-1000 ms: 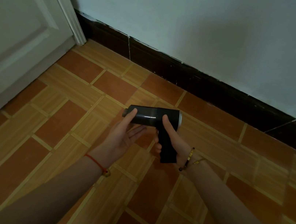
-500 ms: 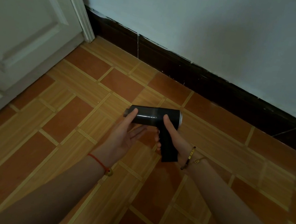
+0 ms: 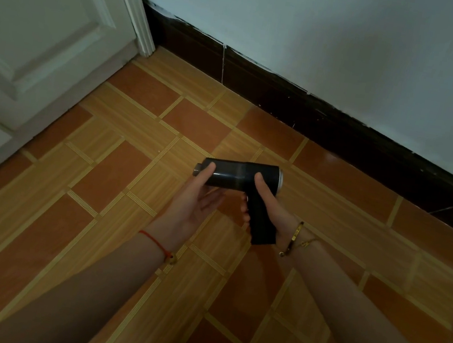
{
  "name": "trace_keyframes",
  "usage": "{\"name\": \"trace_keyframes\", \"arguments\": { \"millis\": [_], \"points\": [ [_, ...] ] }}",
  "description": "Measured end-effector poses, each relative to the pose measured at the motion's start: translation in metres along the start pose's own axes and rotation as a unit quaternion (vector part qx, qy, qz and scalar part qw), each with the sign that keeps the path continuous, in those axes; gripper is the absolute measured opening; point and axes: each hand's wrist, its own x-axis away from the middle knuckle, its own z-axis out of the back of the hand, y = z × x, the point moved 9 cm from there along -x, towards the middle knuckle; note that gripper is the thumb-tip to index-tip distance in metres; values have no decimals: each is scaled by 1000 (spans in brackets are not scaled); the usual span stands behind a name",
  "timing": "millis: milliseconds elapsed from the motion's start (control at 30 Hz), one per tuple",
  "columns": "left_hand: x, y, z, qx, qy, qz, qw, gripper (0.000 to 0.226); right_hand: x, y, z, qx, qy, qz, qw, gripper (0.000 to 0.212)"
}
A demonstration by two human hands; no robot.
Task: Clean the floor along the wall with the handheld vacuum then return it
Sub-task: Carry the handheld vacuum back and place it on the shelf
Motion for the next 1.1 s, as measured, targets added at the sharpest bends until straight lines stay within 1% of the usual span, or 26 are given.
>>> {"name": "trace_keyframes", "arguments": {
  "millis": [167, 267, 433, 533, 667, 767, 833, 1100],
  "points": [
    [-1, 1, 5, 13, 8, 9, 1000, 24, -4, -1, -3, 7, 7, 19, 1000, 56],
    [-2, 3, 8, 17, 12, 7, 1000, 24, -7, -3, -5, 1, 18, 28, 999, 54],
    [-2, 10, 10, 17, 27, -5, 999, 24, -13, -6, -13, -2, 26, 10, 1000, 61],
    [12, 20, 2, 14, 27, -11, 999, 22, -1, -17, -20, 5, 23, -6, 1000, 66],
    [46, 40, -13, 39, 31, -10, 999, 26, 36, -45, -32, 4, 21, 4, 1000, 69],
    [77, 60, -29, 56, 32, -10, 998, 27, 75, -72, -40, -13, 36, 12, 999, 58],
    [101, 74, -42, 53, 33, -9, 998, 26, 102, -91, -48, -22, 41, 13, 999, 55],
    [214, 147, -99, 57, 26, -8, 998, 21, 215, -183, -90, -23, 81, 17, 996, 59]
  ]
}}
